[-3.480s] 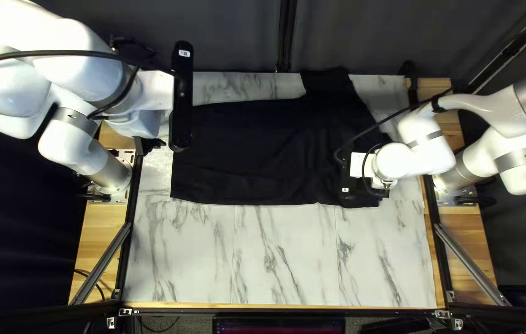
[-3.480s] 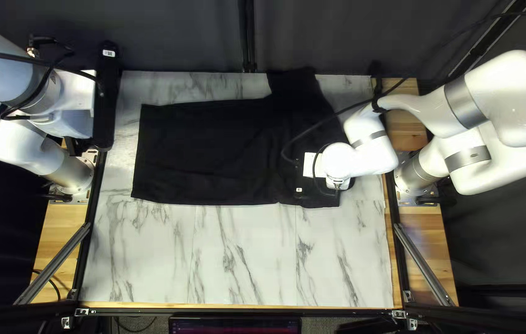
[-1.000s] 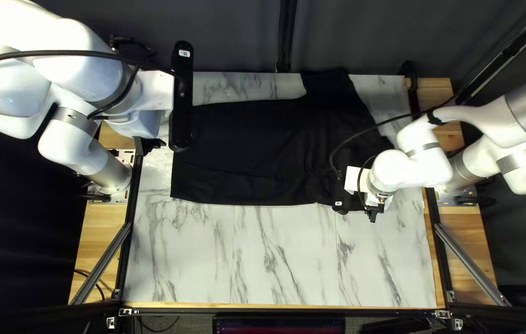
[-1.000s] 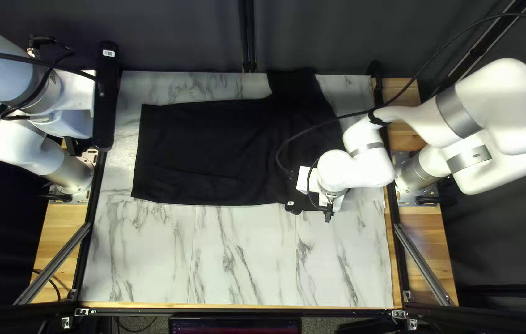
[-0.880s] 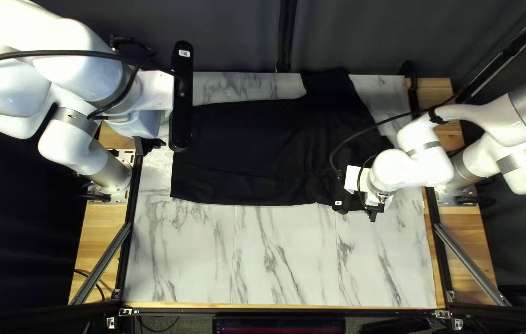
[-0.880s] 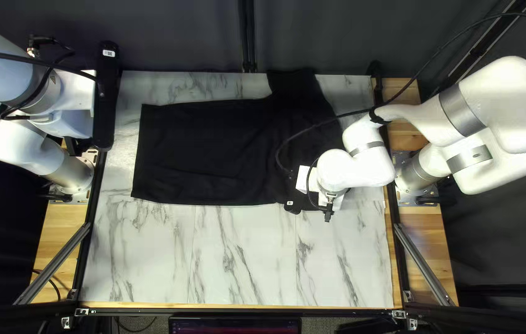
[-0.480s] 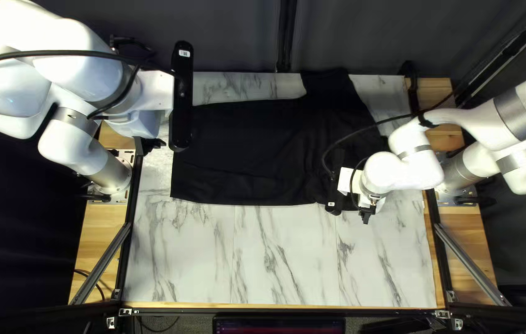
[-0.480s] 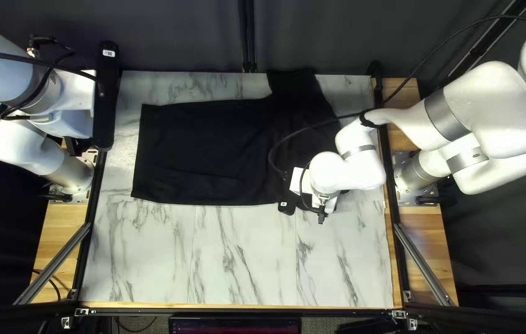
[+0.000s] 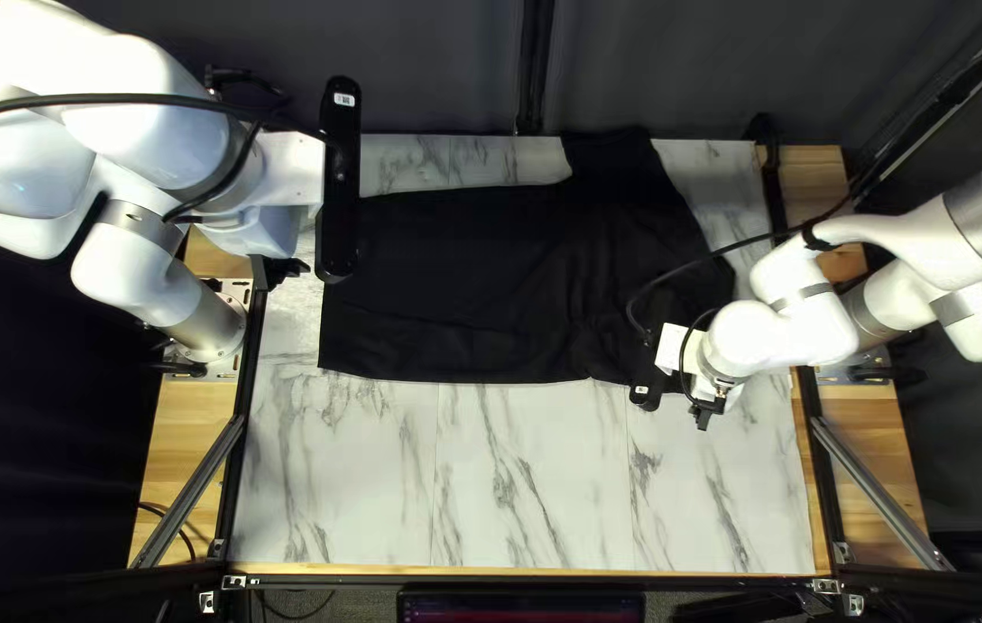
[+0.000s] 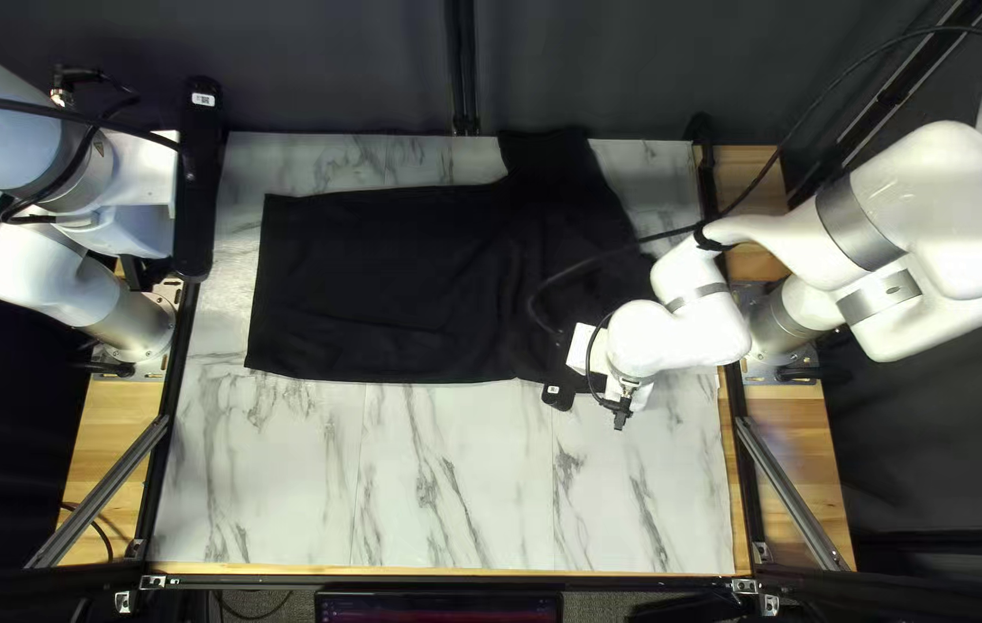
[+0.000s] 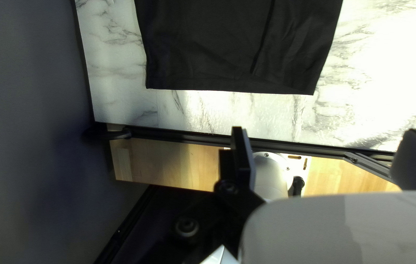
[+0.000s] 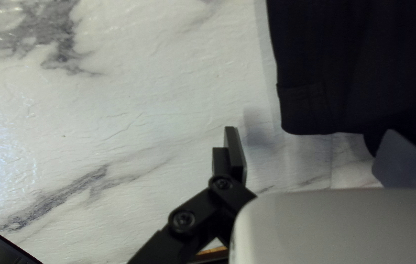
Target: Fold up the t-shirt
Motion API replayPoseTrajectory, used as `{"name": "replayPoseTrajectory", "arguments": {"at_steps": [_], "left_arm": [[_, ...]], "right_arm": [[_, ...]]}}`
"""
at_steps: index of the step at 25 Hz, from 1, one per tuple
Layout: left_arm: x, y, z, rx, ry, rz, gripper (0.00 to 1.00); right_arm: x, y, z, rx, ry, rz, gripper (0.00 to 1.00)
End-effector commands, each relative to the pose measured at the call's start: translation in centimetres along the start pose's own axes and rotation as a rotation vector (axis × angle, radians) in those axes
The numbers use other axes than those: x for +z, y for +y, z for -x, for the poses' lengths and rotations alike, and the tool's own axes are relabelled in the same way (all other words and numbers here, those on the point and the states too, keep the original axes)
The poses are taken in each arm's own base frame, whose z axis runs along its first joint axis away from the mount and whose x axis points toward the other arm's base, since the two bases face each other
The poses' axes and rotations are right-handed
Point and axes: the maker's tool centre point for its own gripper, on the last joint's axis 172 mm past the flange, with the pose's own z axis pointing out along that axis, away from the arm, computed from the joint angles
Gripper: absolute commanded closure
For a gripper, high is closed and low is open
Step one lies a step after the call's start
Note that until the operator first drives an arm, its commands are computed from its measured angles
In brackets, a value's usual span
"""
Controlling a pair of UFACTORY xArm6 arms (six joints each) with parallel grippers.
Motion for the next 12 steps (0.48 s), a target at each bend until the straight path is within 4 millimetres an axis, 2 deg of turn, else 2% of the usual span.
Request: {"name": "replayPoseTrajectory", "arguments": {"at_steps": [1,6,12], "left_arm": [[0.0,0.0,0.0,0.0,0.0,0.0,0.0],[0.0,0.0,0.0,0.0,0.0,0.0,0.0],[0.0,0.0,0.0,0.0,0.0,0.0,0.0]], "right_arm": [[-0.6,-0.4,-1.0,-0.015,0.004,0.002,0.0],[-1.7,-1.2,-2.0,-0.036,0.01,0.009,0.0],[-0.8,-1.0,-1.6,-0.041,0.013,0.003,0.04]]}}
